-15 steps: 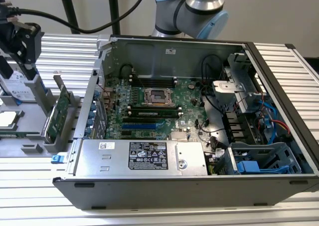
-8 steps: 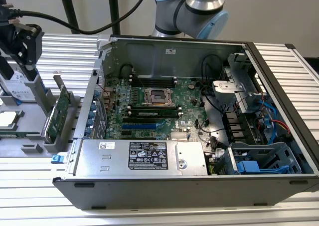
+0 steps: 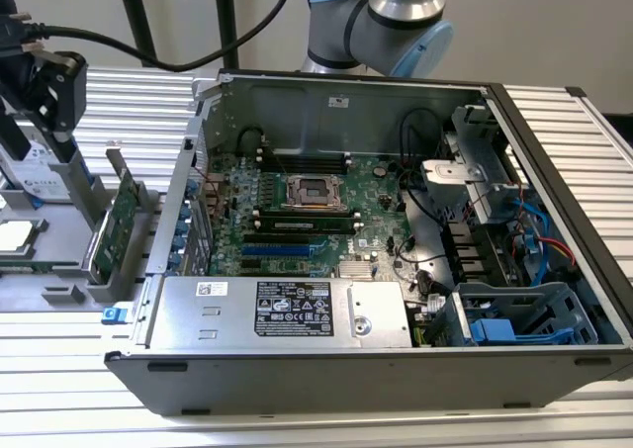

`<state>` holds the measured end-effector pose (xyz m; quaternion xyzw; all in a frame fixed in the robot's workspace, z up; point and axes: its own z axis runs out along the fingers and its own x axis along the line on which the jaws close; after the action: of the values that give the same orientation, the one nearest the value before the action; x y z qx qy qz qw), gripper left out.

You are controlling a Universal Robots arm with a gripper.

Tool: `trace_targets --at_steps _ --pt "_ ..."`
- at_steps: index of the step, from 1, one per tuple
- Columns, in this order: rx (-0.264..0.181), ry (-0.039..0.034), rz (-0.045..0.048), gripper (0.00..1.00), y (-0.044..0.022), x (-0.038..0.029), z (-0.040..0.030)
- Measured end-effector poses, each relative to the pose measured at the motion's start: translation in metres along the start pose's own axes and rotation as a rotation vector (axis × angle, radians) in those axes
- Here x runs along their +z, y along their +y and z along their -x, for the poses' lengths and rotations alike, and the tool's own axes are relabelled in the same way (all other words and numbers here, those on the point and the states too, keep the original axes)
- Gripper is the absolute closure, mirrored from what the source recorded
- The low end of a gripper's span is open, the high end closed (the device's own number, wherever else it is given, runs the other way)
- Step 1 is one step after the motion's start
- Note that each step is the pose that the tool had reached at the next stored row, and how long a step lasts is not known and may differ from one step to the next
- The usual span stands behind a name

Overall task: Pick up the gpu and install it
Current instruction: 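Reach for the gpu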

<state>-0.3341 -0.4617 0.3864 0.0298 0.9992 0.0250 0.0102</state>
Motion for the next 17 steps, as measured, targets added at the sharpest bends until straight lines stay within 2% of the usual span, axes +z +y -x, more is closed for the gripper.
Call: trace_targets --at_steps 17 --pt "0.000 0.0001 0.0000 0.00 -0.0003 0.0076 0.0004"
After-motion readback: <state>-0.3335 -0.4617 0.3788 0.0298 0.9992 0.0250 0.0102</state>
